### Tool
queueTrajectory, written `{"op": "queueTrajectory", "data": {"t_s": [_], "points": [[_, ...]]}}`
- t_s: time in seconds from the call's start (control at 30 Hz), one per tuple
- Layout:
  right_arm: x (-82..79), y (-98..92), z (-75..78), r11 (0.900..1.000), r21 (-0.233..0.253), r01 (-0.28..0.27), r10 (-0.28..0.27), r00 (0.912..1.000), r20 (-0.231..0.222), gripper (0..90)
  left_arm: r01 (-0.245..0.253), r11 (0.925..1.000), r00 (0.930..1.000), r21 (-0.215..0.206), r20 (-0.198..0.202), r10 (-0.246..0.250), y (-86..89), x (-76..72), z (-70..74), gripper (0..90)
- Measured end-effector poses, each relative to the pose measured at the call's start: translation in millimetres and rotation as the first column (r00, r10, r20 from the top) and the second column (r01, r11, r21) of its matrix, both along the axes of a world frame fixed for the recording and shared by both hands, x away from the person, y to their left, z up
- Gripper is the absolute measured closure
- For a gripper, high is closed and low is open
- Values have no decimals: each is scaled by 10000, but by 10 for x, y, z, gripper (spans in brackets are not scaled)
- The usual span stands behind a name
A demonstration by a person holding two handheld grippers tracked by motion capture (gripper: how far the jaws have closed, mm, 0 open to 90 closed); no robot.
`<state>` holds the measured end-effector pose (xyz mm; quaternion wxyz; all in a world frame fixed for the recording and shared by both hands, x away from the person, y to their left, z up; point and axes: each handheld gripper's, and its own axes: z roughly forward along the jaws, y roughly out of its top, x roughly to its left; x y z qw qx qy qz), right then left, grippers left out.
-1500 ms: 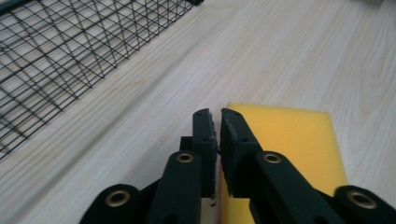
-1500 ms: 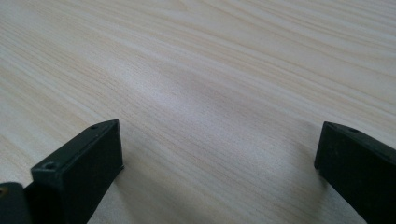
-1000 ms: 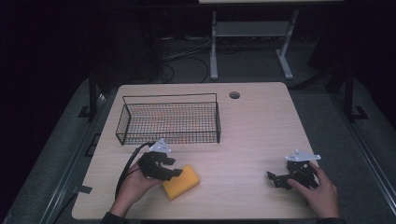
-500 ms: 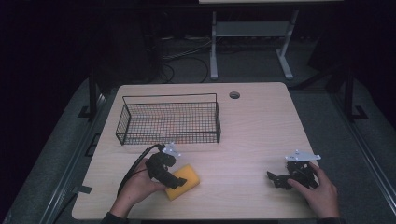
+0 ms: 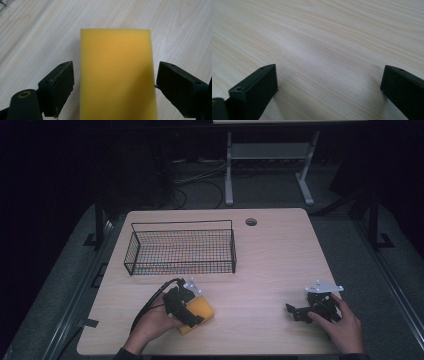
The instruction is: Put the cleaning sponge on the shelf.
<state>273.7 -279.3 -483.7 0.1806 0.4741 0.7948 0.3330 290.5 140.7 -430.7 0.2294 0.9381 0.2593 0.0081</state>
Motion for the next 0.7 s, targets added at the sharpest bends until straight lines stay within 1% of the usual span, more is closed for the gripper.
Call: {"op": "queueTrajectory", "data": {"t_s": [0.2, 0.43, 0.7], "points": [[0, 0, 0, 10000, -3, -2, 2, 10000, 2, 2, 46, 9997, 9999, 252, -100, -44, -23, 0, -61, 142], [0, 0, 0, 10000, -1, -2, 2, 10000, 3, 2, 55, 9993, 9999, 383, -163, -49, -36, -7, -116, 144], [0, 0, 0, 10000, -1, -1, 1, 10000, 2, 2, 132, 9973, 9999, 718, -71, -127, -45, -10, -152, 151]]}}
